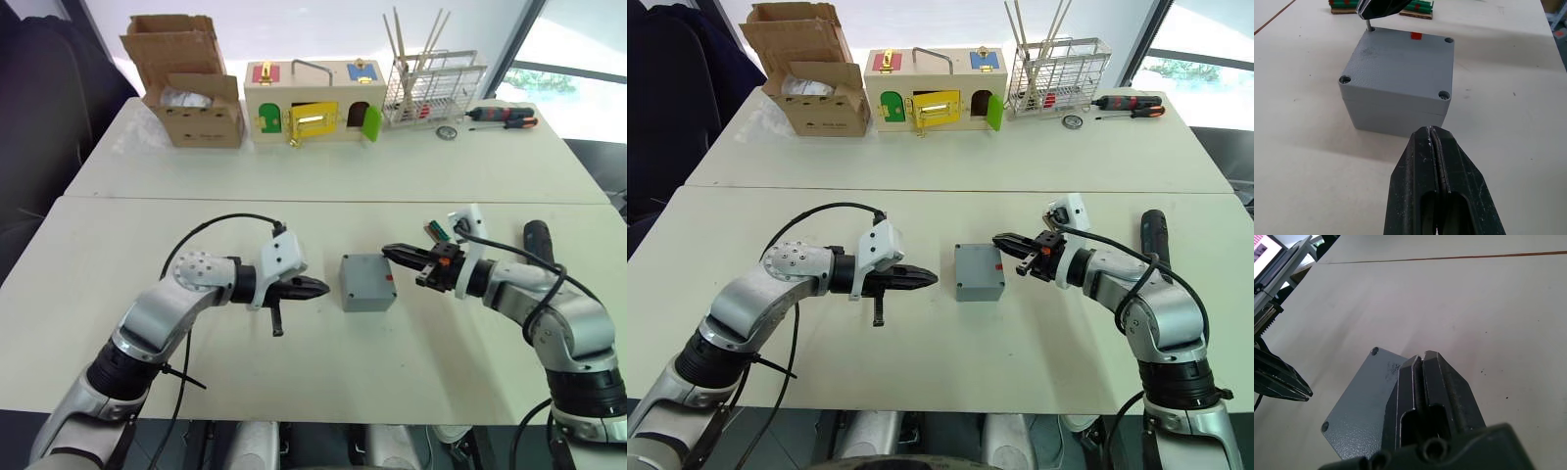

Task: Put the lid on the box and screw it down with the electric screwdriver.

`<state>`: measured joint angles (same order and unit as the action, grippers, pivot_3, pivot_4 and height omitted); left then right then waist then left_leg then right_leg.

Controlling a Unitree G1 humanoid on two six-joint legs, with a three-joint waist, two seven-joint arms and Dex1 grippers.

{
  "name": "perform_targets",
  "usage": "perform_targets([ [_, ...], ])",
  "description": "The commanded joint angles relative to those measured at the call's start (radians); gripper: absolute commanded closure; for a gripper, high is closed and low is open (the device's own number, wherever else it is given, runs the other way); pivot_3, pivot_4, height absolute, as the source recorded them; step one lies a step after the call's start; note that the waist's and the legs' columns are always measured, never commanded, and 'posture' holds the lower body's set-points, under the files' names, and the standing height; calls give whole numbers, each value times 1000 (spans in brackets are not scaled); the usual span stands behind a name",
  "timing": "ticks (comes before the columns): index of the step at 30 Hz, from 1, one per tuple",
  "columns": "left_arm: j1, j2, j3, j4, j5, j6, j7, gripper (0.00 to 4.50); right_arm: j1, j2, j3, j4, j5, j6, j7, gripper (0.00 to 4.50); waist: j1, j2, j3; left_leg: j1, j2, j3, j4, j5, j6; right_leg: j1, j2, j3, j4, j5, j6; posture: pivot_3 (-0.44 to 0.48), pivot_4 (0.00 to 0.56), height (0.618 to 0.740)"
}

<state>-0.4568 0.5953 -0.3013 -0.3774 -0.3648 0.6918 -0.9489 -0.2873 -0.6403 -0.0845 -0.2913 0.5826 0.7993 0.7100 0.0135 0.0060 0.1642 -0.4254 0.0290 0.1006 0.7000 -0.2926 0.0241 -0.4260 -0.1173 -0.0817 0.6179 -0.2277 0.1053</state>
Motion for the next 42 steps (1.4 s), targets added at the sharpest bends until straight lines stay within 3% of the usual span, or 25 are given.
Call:
perform_targets([
  [1, -7, -3, -2, -30, 1, -14, 1, 4500, 8, -10, 16, -25, -5, -8, 16, 4456, 0, 0, 0, 0, 0, 0, 0, 0, 0, 0, 0, 0, 0, 0, 0, 0, 150, 728],
  [3, -9, -3, -2, -28, 2, -16, 0, 4500, 10, -17, 22, -23, -14, -10, 23, 4456, -1, 0, 0, 0, 0, 0, 0, 0, 0, 0, 0, 0, 0, 0, 0, 0, 150, 728],
  [7, -10, -5, -3, -25, 5, -19, -2, 4500, 7, -24, 18, -16, -20, -14, 29, 2722, 0, 0, 0, 0, 0, 0, 0, 0, 0, 0, 0, 0, 0, 0, 0, 0, 150, 728],
  [10, -16, -9, -4, -21, 8, -23, -4, 4500, -1, -41, 6, -15, -25, -16, 35, 1170, 0, 0, 0, 0, 0, 0, 0, 0, 0, 0, 0, 0, 0, 0, 0, 0, 150, 728],
  [13, -32, -27, 3, -13, 1, -31, -5, 4500, -31, -89, -57, -21, -11, 1, 32, 28, 1, 0, 0, 0, 0, 0, 0, 0, 0, 0, 0, 0, 0, 0, 0, 0, 150, 728],
  [18, -83, -78, 21, -44, -59, -17, -18, 4500, -120, -298, -276, 22, 105, 205, 54, 28, 5, 1, 0, -1, 0, 0, 1, 0, 1, 0, -1, 0, 0, 0, 0, 0, 150, 728],
  [24, -102, -77, -39, -104, -47, -54, -59, 4500, -142, -619, -268, 197, 86, 402, 150, 28, -1, 1, 0, 0, 0, 1, 0, -1, 2, 0, -1, 0, 0, 0, 0, 0, 150, 728],
  [28, -102, -93, -80, -137, -38, -74, -59, 4500, -212, -752, -115, 361, 45, 526, 185, 28, -2, 1, 0, 1, 1, 1, 0, -4, 6, -1, -1, 1, 0, 0, 0, 0, 150, 728],
  [32, -89, -122, -120, -156, -27, -81, -33, 4500, -310, -801, 93, 512, -12, 611, 258, 28, -2, 1, 0, 0, 1, 1, 0, -4, 7, -1, -1, 2, -1, 0, -1, 0, 150, 728],
  [37, -41, -155, -153, -194, -14, -63, 31, 4500, -533, -727, 349, 745, -134, 644, 338, 28, -3, 3, 0, 0, 0, 2, 0, -4, 7, -2, -1, 3, -1, 0, -1, 0, 150, 728],
  [42, -4, -150, -145, -289, -47, 8, 80, 4500, -687, -632, 544, 995, -305, 546, 425, 28, -1, 3, 0, 0, 0, 2, 0, -3, 6, -2, -1, 3, -1, 0, -1, 0, 150, 728],
])
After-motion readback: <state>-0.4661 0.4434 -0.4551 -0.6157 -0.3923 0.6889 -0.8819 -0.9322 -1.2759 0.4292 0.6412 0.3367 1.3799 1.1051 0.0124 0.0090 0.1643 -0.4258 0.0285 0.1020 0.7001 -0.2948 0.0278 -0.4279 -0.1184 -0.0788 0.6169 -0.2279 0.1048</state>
